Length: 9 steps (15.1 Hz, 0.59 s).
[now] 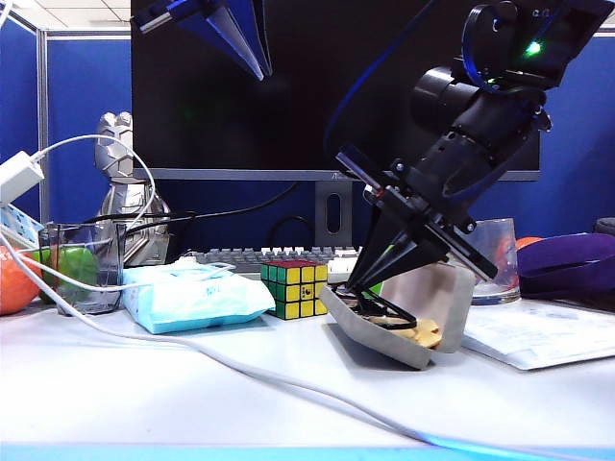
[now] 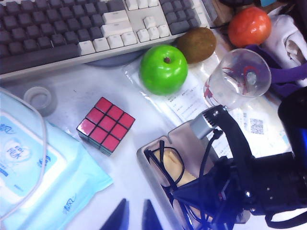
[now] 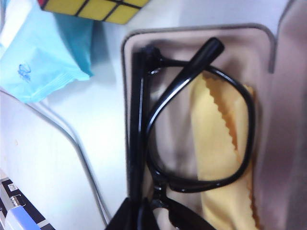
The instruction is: Pick up the glasses, fold the temples of the glasses, place the glasses into the glasses case, and finally close the glasses case.
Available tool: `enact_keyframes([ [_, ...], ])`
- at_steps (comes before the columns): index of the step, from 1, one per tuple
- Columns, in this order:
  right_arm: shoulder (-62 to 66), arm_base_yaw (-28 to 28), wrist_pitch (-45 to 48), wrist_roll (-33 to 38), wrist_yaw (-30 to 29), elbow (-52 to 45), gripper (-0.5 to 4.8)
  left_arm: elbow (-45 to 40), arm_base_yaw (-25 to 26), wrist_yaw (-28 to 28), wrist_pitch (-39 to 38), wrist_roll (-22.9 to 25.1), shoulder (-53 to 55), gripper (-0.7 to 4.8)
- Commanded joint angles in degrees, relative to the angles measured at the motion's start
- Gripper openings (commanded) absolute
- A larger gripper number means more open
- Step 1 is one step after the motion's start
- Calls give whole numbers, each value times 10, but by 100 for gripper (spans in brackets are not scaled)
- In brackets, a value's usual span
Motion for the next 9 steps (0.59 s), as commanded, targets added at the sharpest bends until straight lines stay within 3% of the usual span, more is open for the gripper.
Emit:
enact_keyframes([
  [1,16,12,5,0,-8,-2,-1,1,0,0,7,2,-3,52],
  [3,21,15,-1,-5,-16,-1,13,1,0,0,7,2,-3,52],
  [4,20,15,0,-5,-16,-1,110,1,0,0,7,2,-3,52],
  [5,20,15,-1,-7,-16,-1,139,1,0,0,7,2,-3,52],
  [9,17,15,-1,-7,-29,-1,139,1,0,0,7,2,-3,52],
])
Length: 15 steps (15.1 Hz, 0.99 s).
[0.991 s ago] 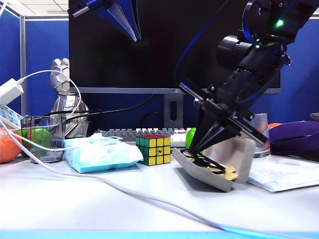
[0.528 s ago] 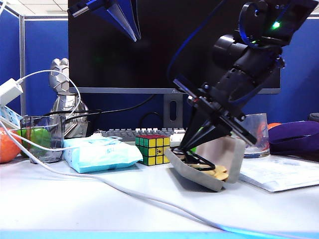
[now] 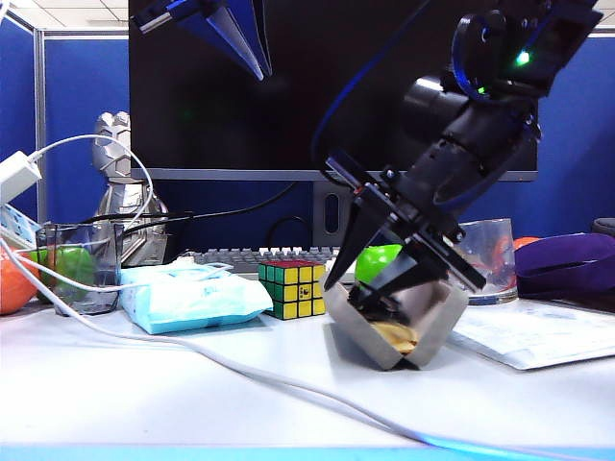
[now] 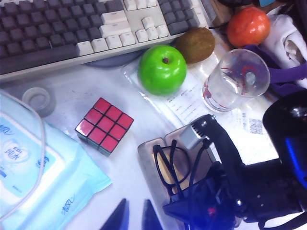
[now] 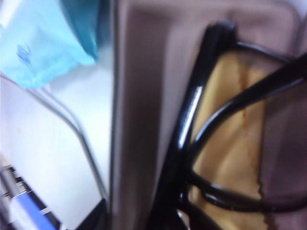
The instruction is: Pick up the glasses, fold the temples of the glasses, place the glasses into the glasses case, and finally close the glasses case.
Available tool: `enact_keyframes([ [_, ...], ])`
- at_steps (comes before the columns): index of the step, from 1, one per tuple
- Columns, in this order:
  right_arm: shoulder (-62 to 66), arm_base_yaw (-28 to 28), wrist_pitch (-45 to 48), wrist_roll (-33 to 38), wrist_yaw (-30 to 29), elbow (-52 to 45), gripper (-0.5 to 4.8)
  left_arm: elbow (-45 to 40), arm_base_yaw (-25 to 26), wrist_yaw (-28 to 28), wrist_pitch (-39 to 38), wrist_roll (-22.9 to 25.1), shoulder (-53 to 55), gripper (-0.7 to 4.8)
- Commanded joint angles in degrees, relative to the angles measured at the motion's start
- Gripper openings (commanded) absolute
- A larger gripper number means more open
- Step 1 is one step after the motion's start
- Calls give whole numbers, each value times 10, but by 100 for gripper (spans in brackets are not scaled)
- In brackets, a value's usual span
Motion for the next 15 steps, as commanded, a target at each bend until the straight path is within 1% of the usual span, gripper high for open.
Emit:
enact_keyframes([
  [1,-3,3,-1,-5,-2,-2,139,1,0,0,7,2,-3,52],
  [3,-15,3,-1,-7,3,-1,139,1,0,0,7,2,-3,52],
  [4,-24,3,-1,-16,19,-1,102,1,0,0,7,2,-3,52],
  [5,-25,3,-4,-16,24,-1,35,1,0,-1,7,2,-3,52],
  [6,-25,3,-5,-18,24,-1,-3,1,0,0,7,2,-3,52],
  [8,-28,3,-9,-20,25,-1,-3,1,0,0,7,2,-3,52],
  [10,-36,3,-17,-44,49,-1,-4,1,0,0,7,2,-3,52],
  [11,-44,2,-23,-61,72,-1,-3,1,0,0,7,2,-3,52],
  [14,-48,2,-66,-110,115,12,-3,1,0,0,7,2,-3,52],
  [15,-48,1,-72,-117,115,16,-3,1,0,0,7,2,-3,52],
])
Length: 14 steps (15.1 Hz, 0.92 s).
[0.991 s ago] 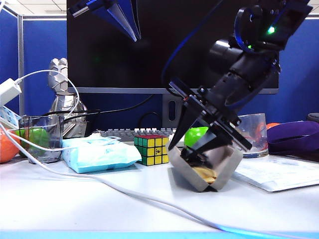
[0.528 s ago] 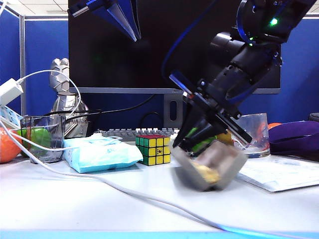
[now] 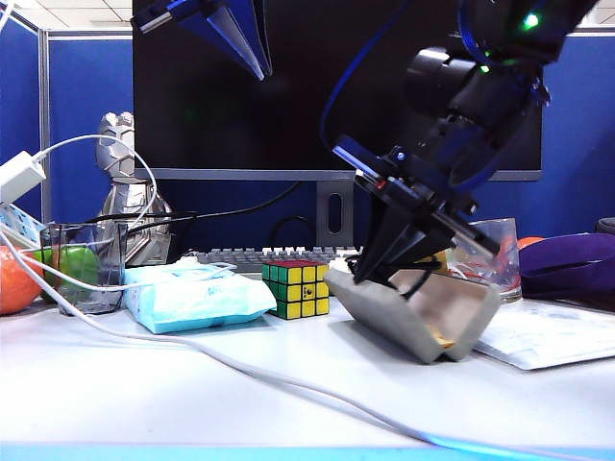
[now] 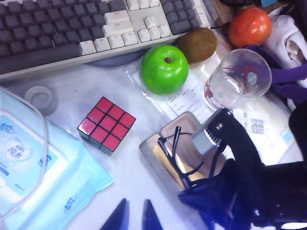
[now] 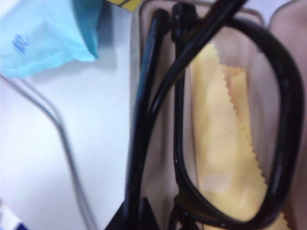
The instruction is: Pick up the glasses, fold the temples of the glasses, place the glasses into the glasses case, and finally close the glasses case.
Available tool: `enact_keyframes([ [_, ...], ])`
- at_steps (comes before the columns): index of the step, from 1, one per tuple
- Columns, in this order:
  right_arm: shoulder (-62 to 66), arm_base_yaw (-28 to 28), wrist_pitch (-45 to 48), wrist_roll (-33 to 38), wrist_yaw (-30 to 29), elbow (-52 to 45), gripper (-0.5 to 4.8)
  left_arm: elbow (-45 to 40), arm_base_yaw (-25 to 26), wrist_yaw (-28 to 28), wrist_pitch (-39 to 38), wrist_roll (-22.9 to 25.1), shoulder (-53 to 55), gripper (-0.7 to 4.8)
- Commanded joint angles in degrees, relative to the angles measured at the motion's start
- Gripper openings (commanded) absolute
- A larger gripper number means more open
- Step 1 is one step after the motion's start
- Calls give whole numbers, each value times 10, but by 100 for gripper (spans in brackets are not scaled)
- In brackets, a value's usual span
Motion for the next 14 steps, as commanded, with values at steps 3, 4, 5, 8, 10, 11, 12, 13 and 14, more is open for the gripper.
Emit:
enact_keyframes([
  [3,-4,-3,-20,-38,20,24,94,1,0,0,7,2,-3,52],
  [4,-4,-3,-22,-38,27,27,95,1,0,3,7,2,-3,52],
  [5,-4,-4,-20,-42,27,27,95,2,0,5,6,2,-3,52],
  [8,-4,-4,-36,-62,51,27,88,1,0,6,5,2,-3,52],
  [10,-4,-4,-40,-63,54,27,73,1,0,7,5,2,-3,52],
  [11,-4,-4,-39,-63,55,27,73,1,0,10,5,2,-3,52],
  [12,-3,-4,-39,-63,61,27,73,1,0,10,5,2,-3,52],
  [13,-3,-4,-38,-63,65,27,73,1,0,10,5,2,-3,52],
  [14,-3,-4,-34,-63,65,27,76,1,0,11,5,2,-3,52],
])
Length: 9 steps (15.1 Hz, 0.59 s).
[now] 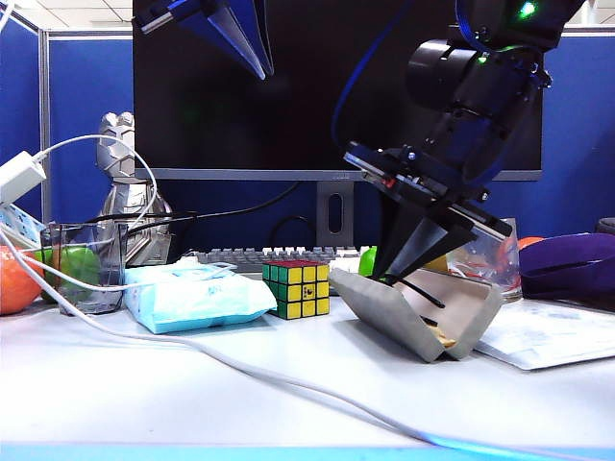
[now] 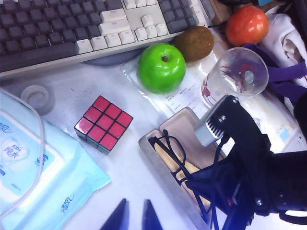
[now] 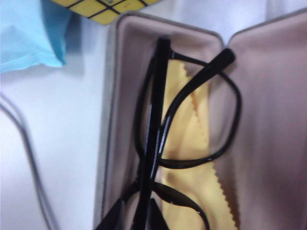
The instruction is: Pick up the glasses, fold the temples of the glasses, place the glasses into the glasses case, and finally close the glasses case.
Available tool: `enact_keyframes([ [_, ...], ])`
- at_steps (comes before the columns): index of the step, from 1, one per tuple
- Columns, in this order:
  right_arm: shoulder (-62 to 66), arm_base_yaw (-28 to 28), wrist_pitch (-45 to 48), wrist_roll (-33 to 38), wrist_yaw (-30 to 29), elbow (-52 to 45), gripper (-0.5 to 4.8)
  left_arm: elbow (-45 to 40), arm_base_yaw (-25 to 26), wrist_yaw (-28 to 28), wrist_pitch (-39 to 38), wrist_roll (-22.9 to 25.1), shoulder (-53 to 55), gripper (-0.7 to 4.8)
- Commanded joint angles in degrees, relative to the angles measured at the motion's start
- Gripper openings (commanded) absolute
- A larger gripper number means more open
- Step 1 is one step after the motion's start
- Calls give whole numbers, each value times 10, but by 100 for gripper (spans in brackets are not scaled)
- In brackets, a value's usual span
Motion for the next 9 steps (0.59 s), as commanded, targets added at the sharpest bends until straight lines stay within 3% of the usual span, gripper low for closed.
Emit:
enact_keyframes([
  [1,-2,1,8,-3,6,2,76,1,0,3,5,2,-3,52],
  [4,10,1,18,-2,10,2,75,1,0,4,5,0,-3,52],
  [7,30,2,18,-2,10,2,-1,1,0,4,-1,0,-3,52],
  [9,34,2,19,-3,11,2,-1,1,0,4,-2,0,-3,52],
])
